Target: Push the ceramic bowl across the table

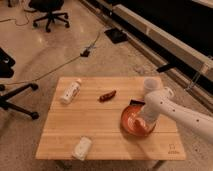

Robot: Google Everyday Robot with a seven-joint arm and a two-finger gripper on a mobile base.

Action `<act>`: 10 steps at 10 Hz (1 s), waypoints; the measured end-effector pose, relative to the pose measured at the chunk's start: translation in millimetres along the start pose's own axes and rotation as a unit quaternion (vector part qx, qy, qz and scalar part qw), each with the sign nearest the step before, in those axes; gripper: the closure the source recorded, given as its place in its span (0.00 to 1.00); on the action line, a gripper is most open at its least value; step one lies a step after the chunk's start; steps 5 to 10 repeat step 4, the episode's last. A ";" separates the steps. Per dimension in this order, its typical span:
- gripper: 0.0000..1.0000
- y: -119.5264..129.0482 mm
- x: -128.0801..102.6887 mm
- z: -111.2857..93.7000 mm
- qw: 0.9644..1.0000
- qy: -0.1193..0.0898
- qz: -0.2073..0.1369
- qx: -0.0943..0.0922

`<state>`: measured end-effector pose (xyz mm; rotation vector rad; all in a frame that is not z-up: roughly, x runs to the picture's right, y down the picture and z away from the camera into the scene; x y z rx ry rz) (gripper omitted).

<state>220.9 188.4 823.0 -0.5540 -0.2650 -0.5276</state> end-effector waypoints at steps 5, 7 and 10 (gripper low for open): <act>0.35 11.9 0.7 -26.4 1.000 0.026 0.002 0.017; 0.35 11.9 0.7 -26.4 1.000 0.026 0.002 0.017; 0.35 11.9 0.7 -26.4 1.000 0.026 0.002 0.017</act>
